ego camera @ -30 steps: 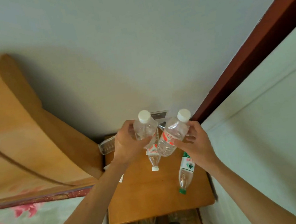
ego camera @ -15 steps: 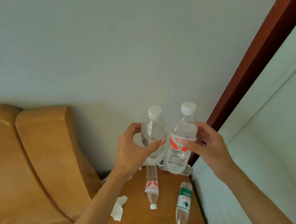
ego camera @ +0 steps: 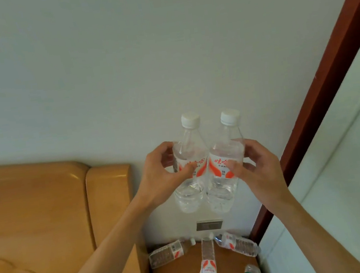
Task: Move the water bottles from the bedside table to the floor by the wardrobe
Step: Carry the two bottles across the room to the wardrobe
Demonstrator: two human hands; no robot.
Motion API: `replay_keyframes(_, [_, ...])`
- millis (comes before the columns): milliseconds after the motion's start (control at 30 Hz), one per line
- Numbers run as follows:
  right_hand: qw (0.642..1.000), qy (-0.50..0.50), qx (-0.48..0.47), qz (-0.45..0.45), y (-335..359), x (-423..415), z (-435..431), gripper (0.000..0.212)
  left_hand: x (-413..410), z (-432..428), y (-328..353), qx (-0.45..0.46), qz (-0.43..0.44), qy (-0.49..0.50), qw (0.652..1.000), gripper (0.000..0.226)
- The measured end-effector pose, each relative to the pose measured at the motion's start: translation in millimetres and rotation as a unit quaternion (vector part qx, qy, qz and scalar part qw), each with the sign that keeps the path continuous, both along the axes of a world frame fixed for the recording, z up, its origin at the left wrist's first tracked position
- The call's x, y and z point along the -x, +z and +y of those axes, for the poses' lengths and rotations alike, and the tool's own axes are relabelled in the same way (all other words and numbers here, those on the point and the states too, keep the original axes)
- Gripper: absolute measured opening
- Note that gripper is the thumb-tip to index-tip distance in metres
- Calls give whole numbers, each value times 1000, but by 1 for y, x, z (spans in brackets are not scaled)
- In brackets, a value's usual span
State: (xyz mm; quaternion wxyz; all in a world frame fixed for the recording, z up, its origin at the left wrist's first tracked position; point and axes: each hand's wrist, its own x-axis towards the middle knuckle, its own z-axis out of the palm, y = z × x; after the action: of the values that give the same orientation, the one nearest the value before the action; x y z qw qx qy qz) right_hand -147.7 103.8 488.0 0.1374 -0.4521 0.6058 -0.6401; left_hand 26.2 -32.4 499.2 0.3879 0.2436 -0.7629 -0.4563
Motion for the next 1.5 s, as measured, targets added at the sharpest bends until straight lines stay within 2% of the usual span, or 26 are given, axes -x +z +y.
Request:
replay_keyframes(333, [992, 92, 85, -17, 54, -21, -29, 39, -33, 1, 52, 37, 39, 56, 997, 36])
replay_keyframes(633, [970, 203, 129, -26, 84, -23, -54, 47, -60, 15, 84, 83, 61, 157, 982, 33])
replay_keyframes(733, [964, 241, 115, -3, 88, -27, -64, 50, -72, 21, 82, 99, 65, 209, 971, 38])
replay_keyframes(833, [955, 276, 97, 46, 89, -44, -77, 66, -88, 29, 71, 102, 84, 268, 954, 47])
replay_keyframes(967, [934, 339, 97, 50, 83, -81, -97, 56, -128, 46, 49, 105, 81, 362, 923, 49])
replay_keyframes(1100, [908, 407, 103, 23, 82, -133, -109, 66, -184, 76, 40, 103, 56, 460, 880, 49])
replay_keyframes(1200, [875, 472, 108, 15, 83, -179, -108, 67, -227, 106, 41, 110, 32, 523, 844, 54])
replay_keyframes(1433, [786, 606, 123, 1, 91, -289, -77, 43, -312, 200, 60, 142, 26, 652, 745, 47])
replay_keyframes(1500, [764, 633, 125, -6, 95, -319, -57, 51, -330, 232, 65, 149, 24, 681, 717, 53])
